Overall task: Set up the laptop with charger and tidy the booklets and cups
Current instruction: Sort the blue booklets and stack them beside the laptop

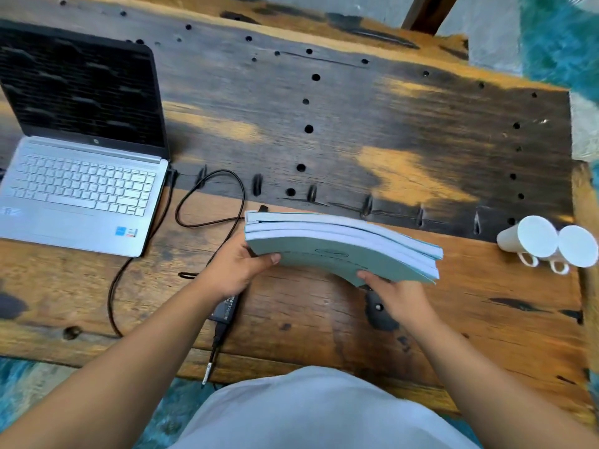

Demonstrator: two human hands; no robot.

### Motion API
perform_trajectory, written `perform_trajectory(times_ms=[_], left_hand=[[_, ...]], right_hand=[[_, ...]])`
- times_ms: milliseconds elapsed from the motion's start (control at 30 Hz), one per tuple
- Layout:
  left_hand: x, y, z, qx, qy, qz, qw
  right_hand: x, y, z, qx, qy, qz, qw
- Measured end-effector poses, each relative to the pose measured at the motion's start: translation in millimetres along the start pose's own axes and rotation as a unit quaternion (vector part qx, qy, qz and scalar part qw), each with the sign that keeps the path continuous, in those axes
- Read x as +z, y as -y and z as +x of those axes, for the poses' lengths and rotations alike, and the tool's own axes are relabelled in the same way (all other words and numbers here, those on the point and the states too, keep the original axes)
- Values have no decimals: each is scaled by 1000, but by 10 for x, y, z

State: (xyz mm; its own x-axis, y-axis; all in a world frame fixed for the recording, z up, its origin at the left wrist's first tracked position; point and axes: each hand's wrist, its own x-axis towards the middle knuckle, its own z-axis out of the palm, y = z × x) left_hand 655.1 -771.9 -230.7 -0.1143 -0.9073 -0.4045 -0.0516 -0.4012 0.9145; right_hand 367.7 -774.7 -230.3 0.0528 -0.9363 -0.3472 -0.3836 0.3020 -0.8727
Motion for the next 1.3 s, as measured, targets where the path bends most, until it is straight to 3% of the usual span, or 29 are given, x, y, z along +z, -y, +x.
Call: perform_trajectory(times_ms=[167, 300, 533, 667, 800, 1067, 1300], left_hand=[[15, 172, 183, -3, 8, 71, 997], [28, 165, 381, -18, -17, 50, 998], [93, 144, 702, -165, -29, -62, 984], [172, 272, 834, -239, -12, -97, 966], [164, 399, 937, -270, -34, -54, 961], [97, 429, 1051, -230, -116, 162, 952], [-119, 515, 990, -165, -158, 228, 946]], right_hand=[[24, -78, 185, 8, 25, -38, 999], [-39, -13, 440, 7, 42, -33, 999], [-52, -116, 729, 127, 106, 79, 983], [29, -236, 836, 178, 115, 46, 976], [88, -284, 968, 207, 117, 33, 971], [291, -319, 1212, 229, 86, -19, 969], [513, -291, 1386, 202, 105, -153, 962]])
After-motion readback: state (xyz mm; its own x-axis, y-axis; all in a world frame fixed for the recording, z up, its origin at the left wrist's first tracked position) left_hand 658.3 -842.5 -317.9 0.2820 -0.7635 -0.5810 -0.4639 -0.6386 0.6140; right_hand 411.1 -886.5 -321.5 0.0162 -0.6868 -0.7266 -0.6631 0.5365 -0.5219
